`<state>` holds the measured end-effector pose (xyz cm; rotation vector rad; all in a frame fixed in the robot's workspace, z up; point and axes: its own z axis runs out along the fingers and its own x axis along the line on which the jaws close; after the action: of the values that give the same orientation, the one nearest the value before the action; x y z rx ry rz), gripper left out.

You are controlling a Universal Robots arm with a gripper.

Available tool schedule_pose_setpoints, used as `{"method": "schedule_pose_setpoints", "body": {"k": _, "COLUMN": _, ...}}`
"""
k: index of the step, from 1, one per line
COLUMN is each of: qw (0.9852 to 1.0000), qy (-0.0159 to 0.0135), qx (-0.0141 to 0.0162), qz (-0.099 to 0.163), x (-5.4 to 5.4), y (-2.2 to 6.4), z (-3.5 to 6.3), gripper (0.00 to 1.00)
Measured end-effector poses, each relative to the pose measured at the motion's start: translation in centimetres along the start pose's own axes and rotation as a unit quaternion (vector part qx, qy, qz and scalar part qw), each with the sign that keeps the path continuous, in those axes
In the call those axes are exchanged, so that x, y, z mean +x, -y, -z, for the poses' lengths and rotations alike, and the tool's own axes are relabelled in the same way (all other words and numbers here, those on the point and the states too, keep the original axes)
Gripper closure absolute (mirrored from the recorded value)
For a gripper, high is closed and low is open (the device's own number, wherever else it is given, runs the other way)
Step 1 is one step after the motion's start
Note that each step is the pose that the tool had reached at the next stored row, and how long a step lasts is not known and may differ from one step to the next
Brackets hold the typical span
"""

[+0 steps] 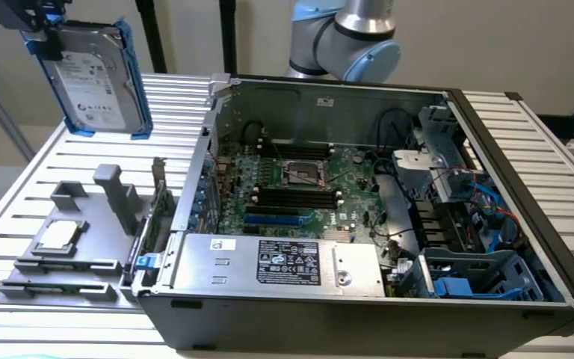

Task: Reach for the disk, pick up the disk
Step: 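Pick up the disk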

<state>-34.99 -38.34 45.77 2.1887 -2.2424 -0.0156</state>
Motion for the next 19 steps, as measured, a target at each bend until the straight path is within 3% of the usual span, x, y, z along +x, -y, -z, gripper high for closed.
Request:
{"method": "schedule_pose_setpoints", "body": {"k": 11, "qw": 1.0, "qy": 0.0031, "qx": -0.0019, "qz": 0.0, "x": 0.4, "y": 4.99, "z": 4.89, "gripper": 0.67}}
{"method": "schedule_pose_setpoints", "body": {"k": 15, "qw": 1.0, "qy": 0.0033, "qx": -0.0024, "qz": 0.0, "x": 0.6, "y": 6.8, "z": 5.57, "gripper": 0.67}}
{"method": "schedule_pose_setpoints", "body": {"k": 19, "qw": 1.0, "qy": 0.0033, "qx": -0.0025, "qz": 0.0, "x": 1.0, "y": 8.61, "z": 5.62, "gripper": 0.67}}
